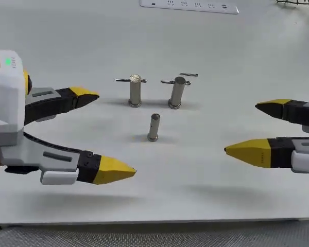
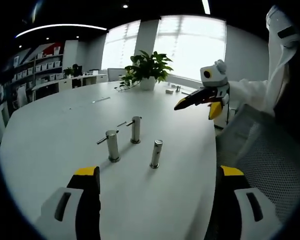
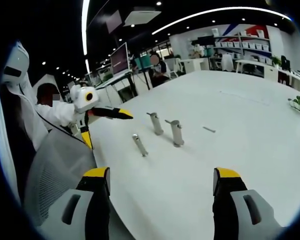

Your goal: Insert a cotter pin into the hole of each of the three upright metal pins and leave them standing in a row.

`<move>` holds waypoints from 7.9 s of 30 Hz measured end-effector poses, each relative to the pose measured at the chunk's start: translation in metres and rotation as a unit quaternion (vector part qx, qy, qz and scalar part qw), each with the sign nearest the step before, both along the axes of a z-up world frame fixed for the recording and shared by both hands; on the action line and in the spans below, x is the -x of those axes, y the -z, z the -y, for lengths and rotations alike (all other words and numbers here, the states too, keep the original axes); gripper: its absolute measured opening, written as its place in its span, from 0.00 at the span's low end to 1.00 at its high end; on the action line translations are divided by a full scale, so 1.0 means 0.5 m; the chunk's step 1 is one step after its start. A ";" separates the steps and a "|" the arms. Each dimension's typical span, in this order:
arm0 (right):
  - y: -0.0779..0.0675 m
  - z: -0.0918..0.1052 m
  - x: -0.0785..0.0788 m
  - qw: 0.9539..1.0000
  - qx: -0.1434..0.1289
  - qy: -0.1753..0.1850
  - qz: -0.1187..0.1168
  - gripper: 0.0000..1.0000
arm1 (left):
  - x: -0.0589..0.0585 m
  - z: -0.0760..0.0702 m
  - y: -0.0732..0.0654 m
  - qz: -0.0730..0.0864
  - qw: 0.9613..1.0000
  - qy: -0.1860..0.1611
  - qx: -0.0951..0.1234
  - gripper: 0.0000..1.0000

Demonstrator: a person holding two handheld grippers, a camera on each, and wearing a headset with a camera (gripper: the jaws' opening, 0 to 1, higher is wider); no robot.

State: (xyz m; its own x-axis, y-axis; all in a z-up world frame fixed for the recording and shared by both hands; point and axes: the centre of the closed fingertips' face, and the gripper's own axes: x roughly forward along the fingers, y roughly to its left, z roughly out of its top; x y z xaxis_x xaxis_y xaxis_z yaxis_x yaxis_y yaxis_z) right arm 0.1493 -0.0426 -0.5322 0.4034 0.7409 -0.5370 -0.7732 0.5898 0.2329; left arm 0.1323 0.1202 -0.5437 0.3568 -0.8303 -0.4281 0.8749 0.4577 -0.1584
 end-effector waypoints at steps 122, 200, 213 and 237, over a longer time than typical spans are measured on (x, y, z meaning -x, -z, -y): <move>0.163 -0.076 -0.354 0.910 0.328 -0.255 0.000 0.00 | 0.014 -0.035 -0.002 -0.033 0.997 -0.071 0.007 0.96; -0.126 -0.213 -0.080 0.882 0.213 -0.253 0.336 0.00 | -0.088 0.083 -0.139 -0.088 0.985 -0.079 0.126 0.23; -0.105 -0.232 -0.055 0.875 0.216 -0.268 0.340 0.00 | -0.100 0.109 -0.147 -0.090 0.983 -0.073 0.144 0.11; -0.111 -0.240 -0.038 0.867 0.216 -0.286 0.347 0.00 | -0.081 0.105 -0.145 -0.100 0.984 -0.058 0.138 0.00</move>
State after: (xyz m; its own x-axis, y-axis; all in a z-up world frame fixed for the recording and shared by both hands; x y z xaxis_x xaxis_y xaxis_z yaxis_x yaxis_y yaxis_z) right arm 0.1681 0.0776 -0.4766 0.3739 0.7160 -0.5896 -0.8332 -0.0199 -0.5526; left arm 0.1726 0.0676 -0.4714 0.3870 -0.8835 -0.2640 0.7583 0.4678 -0.4540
